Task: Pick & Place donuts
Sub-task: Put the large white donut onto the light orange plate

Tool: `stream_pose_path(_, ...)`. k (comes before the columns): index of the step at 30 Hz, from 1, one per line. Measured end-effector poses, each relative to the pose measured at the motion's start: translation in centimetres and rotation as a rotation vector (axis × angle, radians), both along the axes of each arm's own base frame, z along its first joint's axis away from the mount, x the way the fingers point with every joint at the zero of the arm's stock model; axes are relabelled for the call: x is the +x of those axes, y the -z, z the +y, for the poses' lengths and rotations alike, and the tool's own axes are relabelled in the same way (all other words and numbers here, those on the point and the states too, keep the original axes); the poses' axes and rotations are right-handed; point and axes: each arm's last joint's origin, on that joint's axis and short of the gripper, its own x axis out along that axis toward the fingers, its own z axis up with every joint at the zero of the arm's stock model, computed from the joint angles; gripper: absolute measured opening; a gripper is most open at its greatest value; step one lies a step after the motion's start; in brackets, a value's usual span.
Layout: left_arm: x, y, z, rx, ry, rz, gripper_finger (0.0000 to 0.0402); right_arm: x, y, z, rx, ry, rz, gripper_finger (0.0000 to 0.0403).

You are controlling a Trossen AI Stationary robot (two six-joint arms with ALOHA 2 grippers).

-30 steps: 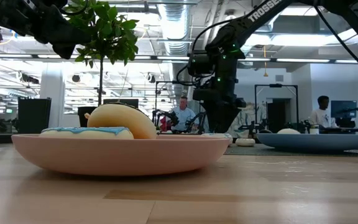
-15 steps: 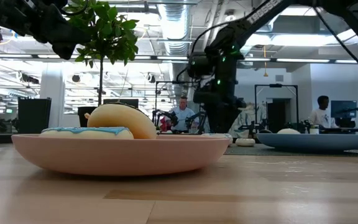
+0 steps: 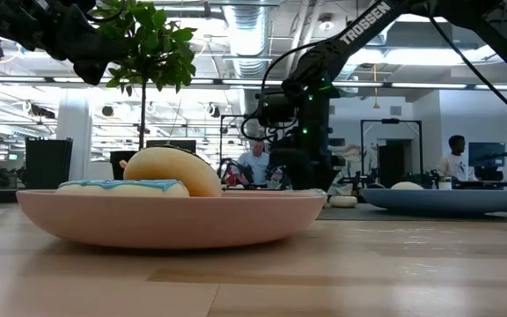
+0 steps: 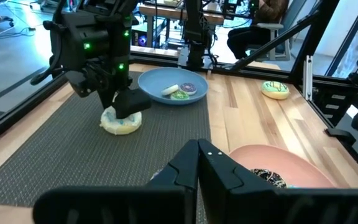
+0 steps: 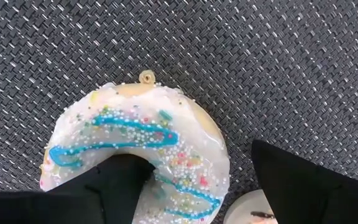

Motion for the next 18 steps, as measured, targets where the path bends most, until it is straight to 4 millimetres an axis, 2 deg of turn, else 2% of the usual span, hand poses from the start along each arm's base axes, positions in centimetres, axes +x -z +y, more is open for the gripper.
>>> stream_pose_path(5,0.0,0.0,0.0,0.000,0.000,-0.001,0.0000,0.1,-0.2,0.0,0.002,-0.005,-0.004,0.0262)
stream_pose_path(11,0.0,0.0,0.0,0.000,0.002,0.000,0.0000,0.2,-0.2,-0.1,0.006,0.002,-0.012,0.0193)
stream_pose_path(18,0.0,0.0,0.0,-0.002,0.015,0.001,0.0000,0.0,-0.4,-1.1,0.004,0.100,-0.039,0.0117)
